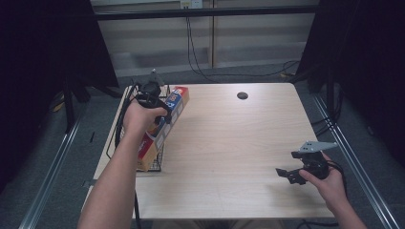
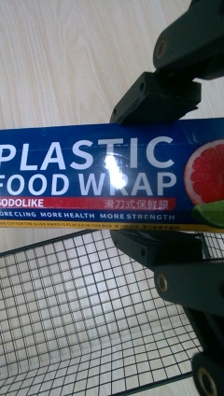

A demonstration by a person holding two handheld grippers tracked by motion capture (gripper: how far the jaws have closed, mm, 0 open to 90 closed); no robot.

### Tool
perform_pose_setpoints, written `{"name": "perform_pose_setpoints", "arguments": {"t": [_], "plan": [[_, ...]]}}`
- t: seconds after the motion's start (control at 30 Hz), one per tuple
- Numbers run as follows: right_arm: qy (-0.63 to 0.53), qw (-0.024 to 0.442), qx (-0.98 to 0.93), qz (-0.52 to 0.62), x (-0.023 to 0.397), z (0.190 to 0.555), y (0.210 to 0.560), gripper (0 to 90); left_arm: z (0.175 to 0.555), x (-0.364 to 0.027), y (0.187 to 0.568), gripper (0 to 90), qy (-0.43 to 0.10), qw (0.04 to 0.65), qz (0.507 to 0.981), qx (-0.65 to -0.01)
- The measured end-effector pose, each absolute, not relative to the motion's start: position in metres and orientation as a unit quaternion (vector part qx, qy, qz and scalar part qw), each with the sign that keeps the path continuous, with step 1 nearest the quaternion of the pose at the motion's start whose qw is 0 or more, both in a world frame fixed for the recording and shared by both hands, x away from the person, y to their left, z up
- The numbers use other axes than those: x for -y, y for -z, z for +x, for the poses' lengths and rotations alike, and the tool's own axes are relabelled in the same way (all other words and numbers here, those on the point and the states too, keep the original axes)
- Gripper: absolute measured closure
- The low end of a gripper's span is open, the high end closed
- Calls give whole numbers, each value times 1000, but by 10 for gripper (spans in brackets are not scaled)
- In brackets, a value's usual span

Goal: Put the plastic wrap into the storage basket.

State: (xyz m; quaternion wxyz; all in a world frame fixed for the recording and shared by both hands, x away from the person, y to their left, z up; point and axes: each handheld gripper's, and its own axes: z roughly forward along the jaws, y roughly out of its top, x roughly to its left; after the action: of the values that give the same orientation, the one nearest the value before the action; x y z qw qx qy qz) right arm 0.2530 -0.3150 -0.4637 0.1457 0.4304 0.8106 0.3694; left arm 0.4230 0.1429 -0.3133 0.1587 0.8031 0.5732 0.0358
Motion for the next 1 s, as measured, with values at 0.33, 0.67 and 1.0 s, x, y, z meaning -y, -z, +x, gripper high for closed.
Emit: {"name": "perform_pose_setpoints", "arguments": {"t": [0.33,0.67,1.0], "plan": [[-370,147,-810,431,315,253,464,58,423,-155,314,436,-41,157,793,-587],[-370,146,-810,431,315,253,464,58,424,-164,314,437,-53,156,780,-603],[-371,149,-810,430,315,253,464,58,424,-171,316,437,-53,158,769,-617]]}}
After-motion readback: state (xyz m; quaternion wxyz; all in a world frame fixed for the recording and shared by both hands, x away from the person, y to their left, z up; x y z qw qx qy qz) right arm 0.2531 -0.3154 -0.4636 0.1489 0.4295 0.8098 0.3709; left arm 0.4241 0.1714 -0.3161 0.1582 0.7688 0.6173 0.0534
